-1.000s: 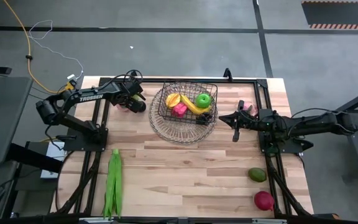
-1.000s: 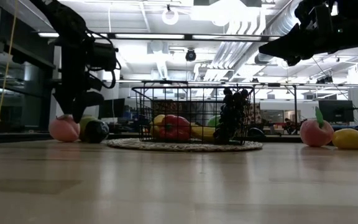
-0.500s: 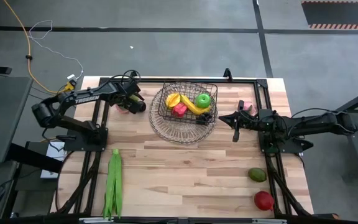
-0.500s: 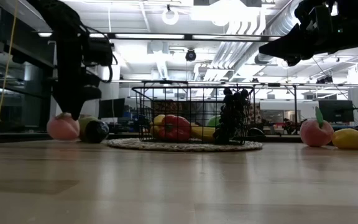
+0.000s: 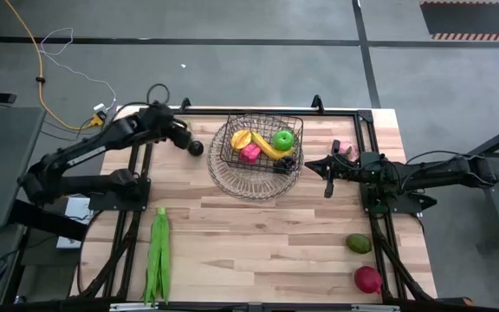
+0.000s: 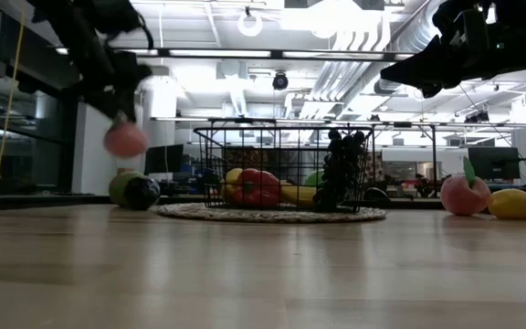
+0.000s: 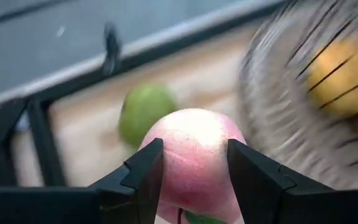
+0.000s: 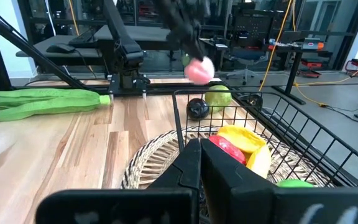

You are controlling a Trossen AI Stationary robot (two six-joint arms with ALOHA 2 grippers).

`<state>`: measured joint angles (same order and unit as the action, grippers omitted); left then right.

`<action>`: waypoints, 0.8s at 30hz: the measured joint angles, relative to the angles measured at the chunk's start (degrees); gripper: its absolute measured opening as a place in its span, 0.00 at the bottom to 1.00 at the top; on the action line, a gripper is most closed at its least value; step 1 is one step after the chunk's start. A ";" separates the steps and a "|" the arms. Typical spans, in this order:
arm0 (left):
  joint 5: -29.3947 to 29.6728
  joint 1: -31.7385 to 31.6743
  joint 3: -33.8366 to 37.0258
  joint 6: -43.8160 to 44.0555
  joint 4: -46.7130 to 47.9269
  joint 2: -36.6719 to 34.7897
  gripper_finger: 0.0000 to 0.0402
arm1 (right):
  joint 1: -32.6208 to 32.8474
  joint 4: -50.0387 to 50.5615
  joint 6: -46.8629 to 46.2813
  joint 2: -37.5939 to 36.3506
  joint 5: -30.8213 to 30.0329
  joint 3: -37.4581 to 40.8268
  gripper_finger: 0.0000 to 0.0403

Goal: Build produce basket
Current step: Put the left peach into the wire basket

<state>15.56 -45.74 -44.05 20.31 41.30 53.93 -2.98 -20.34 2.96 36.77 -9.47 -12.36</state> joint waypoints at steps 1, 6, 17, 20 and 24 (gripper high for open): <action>-1.01 0.00 -0.02 -0.16 -1.98 -1.47 0.39 | 0.02 0.00 0.01 0.00 0.00 0.00 0.00; -8.35 0.41 -0.06 -2.87 -14.58 -6.58 0.39 | 0.00 0.00 -0.13 0.00 0.00 0.00 0.00; -14.09 10.50 6.87 -3.14 -50.72 -1.31 0.39 | 0.01 0.00 -0.15 0.00 0.00 0.00 0.00; -14.77 13.22 10.39 -4.55 -61.11 2.66 0.39 | 0.00 0.00 -0.13 0.00 0.00 0.00 0.00; -17.15 16.44 15.13 -4.86 -76.41 9.07 0.39 | 0.00 0.02 -0.11 0.00 0.00 0.00 0.00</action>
<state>-1.59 -29.30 -28.92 15.45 -35.12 63.00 -2.98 -20.32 2.85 36.77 -9.47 -12.36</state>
